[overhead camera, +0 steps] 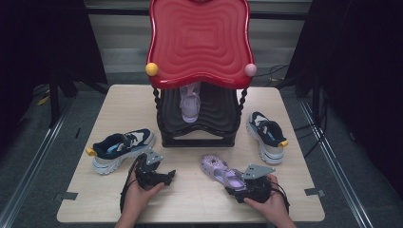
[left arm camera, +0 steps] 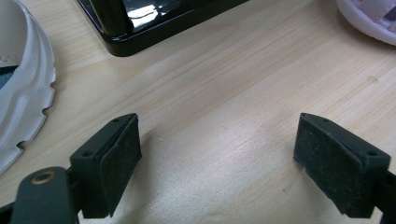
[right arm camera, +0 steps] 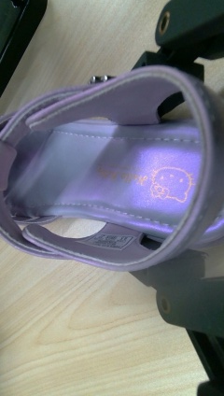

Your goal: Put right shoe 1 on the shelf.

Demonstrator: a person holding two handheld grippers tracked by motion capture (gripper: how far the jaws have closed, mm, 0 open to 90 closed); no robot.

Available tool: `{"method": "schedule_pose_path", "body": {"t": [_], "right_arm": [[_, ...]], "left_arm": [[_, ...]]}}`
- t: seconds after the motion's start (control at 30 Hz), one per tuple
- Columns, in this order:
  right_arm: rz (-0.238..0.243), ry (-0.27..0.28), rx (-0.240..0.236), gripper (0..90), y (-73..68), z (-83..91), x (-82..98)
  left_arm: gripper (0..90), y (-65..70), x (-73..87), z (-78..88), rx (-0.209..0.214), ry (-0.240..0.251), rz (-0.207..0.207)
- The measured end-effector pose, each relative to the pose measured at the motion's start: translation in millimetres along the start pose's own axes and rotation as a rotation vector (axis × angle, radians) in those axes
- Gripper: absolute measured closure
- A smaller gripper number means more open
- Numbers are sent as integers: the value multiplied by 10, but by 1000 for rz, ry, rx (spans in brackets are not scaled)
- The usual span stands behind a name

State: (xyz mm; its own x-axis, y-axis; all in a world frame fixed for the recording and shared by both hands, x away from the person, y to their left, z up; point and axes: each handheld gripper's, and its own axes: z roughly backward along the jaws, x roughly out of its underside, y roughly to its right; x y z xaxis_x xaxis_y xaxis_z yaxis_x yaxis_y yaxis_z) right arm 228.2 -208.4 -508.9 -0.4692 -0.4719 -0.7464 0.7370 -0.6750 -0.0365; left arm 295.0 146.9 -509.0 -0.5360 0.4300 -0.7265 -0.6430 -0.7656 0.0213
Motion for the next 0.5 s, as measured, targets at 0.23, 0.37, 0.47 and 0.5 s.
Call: {"method": "schedule_pose_path", "body": {"t": [0.23, 0.37, 0.47, 0.5], "right_arm": [[-11, 3, 13, 337, -15, 3, 2], [-29, 5, 20, 343, -25, 6, 2], [-50, 10, 16, 345, -21, 8, 3], [-51, 12, 16, 345, -18, 8, 2]], "left_arm": [[144, 0, 0, 0, 0, 0, 0], [144, 0, 0, -1, 1, 1, 0], [144, -1, -1, 0, 0, 0, 0], [144, 0, -1, -1, 1, 0, 0]]}}
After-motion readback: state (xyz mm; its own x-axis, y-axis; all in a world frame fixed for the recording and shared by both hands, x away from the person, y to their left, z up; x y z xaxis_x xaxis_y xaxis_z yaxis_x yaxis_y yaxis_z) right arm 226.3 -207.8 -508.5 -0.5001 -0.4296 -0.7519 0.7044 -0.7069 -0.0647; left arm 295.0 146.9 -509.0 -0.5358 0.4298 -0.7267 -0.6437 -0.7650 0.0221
